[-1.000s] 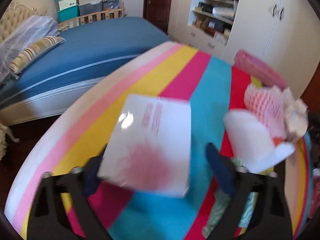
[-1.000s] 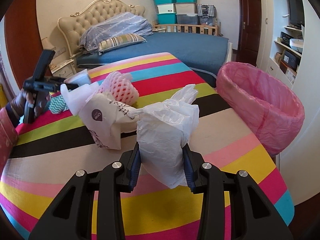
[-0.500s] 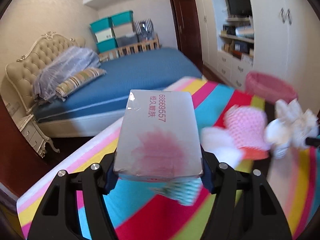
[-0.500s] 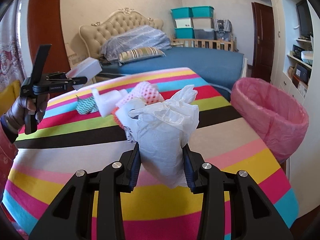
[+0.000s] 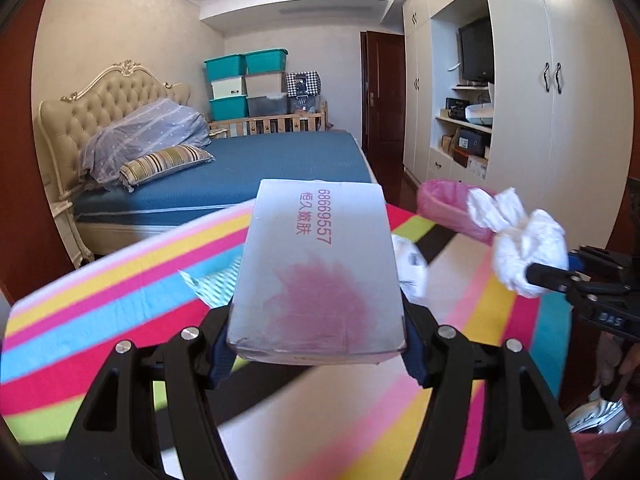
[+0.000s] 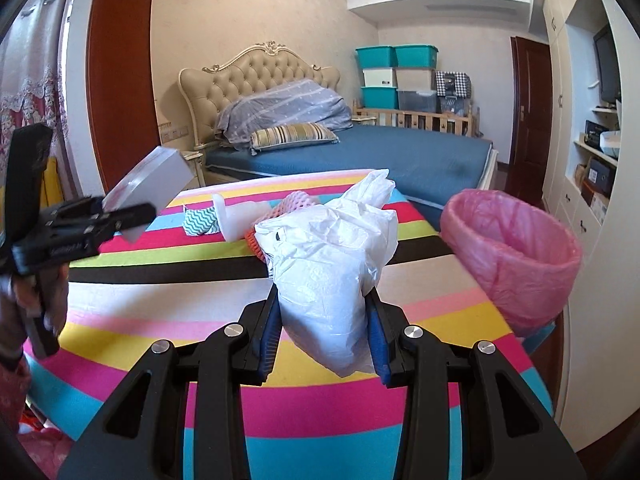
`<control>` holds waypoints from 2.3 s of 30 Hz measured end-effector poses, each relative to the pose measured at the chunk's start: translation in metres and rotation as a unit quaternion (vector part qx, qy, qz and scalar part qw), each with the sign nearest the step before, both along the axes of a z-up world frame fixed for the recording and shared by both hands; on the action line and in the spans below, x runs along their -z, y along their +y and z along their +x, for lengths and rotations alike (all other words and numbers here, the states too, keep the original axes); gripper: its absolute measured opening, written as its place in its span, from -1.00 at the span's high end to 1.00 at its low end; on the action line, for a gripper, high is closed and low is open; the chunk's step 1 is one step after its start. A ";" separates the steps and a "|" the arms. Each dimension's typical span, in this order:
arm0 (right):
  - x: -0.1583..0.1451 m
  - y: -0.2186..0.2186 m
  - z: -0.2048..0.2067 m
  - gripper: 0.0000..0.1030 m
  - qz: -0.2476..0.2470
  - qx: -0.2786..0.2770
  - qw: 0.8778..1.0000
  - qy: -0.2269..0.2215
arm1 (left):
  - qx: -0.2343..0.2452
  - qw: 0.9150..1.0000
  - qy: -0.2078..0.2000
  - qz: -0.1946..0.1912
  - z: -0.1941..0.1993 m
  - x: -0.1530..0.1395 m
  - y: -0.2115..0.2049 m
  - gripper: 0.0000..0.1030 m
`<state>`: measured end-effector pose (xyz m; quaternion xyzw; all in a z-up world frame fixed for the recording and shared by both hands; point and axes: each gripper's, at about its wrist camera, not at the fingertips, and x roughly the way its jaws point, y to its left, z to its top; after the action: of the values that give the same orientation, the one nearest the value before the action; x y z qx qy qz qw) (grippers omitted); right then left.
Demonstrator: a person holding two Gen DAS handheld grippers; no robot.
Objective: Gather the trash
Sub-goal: 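Carry the plastic bag and tissue box to the wastebasket and release both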
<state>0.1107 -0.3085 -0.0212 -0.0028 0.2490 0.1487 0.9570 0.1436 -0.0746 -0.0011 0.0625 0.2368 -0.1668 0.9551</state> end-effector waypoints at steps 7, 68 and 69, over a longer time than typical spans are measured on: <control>0.002 -0.003 0.002 0.28 -0.009 0.009 1.000 0.000 | 0.005 1.000 0.005 -0.015 -0.024 0.010 -0.031 -0.25; -0.012 -0.232 0.133 0.26 0.019 0.127 0.992 -0.002 | 0.154 0.981 0.116 -0.038 0.222 -0.015 -0.296 -0.25; -0.012 -0.233 0.137 0.25 0.019 0.126 0.992 -0.001 | 0.152 0.980 0.117 -0.041 0.227 -0.015 -0.301 -0.25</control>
<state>0.2475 -0.5419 -0.0089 0.0469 0.2433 0.0322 0.9683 0.3708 -0.3754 0.0137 0.0383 0.3278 -0.3263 0.8858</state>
